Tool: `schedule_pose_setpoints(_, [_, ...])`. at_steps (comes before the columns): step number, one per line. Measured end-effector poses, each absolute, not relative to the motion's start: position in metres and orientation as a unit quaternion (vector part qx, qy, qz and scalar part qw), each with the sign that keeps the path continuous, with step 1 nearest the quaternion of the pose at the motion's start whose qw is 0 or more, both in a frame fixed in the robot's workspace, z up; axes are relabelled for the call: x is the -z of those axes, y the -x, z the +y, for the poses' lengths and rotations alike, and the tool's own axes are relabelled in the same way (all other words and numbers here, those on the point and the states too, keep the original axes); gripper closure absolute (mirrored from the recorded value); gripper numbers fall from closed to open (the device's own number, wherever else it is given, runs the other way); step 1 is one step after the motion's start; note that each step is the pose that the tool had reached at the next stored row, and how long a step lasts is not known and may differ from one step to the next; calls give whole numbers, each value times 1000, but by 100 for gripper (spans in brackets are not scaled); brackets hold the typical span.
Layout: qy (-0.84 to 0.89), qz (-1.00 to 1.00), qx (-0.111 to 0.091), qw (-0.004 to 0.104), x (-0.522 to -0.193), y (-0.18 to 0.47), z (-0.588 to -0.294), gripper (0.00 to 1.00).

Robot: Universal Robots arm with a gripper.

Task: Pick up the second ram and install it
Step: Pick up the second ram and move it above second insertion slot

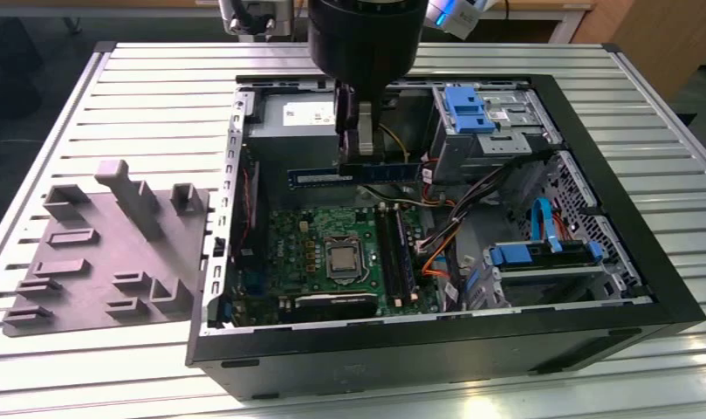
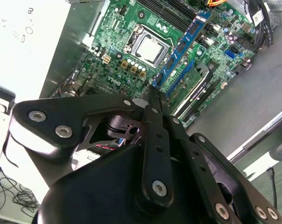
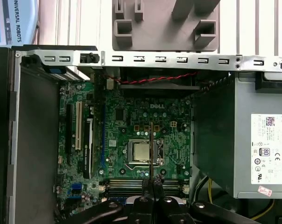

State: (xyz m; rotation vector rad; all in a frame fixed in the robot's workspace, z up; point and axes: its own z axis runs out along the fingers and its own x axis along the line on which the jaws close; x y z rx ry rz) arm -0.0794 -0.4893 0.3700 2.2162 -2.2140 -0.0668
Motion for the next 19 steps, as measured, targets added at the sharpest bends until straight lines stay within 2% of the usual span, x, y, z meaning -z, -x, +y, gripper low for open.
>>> schedule_pose_setpoints(19, [-707,-707,21,4,-361,75,-489,89])
